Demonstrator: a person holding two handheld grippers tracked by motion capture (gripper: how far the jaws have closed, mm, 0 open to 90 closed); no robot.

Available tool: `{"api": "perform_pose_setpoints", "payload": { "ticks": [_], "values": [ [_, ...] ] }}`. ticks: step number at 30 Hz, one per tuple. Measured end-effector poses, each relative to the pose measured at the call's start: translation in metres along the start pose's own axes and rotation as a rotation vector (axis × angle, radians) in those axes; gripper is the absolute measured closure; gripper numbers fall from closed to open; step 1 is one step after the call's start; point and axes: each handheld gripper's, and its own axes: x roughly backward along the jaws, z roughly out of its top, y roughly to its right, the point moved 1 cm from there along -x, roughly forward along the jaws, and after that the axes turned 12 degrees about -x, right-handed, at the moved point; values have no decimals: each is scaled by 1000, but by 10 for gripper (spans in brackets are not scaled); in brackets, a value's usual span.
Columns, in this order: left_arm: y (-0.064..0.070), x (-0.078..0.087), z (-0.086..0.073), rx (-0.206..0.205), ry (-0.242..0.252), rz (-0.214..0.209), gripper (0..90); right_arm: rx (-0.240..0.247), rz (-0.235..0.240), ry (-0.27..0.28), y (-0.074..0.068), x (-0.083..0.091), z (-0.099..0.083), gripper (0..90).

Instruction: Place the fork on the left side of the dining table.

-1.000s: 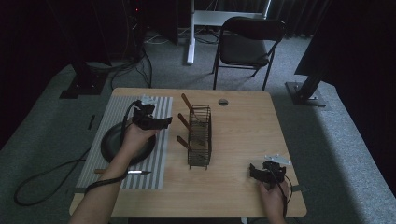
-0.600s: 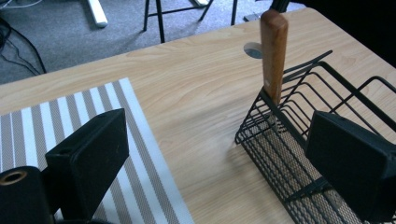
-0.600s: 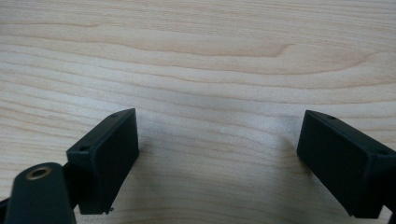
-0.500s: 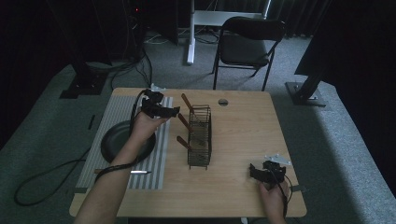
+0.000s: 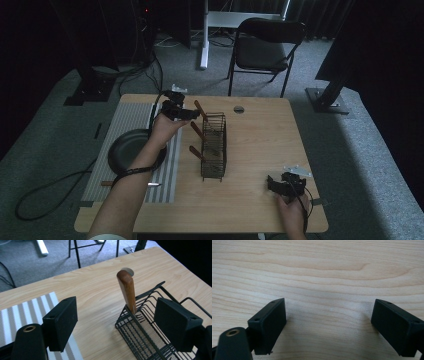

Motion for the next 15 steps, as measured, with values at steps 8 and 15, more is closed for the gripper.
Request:
{"api": "perform_pose_setpoints", "payload": {
  "ticks": [8,15],
  "values": [
    [1,-14,4,8,-25,12,194,0,0,0,0,0,0,124],
    [-1,-23,5,82,-1,-80,345,0,0,0,0,0,0,124]
  ]
}}
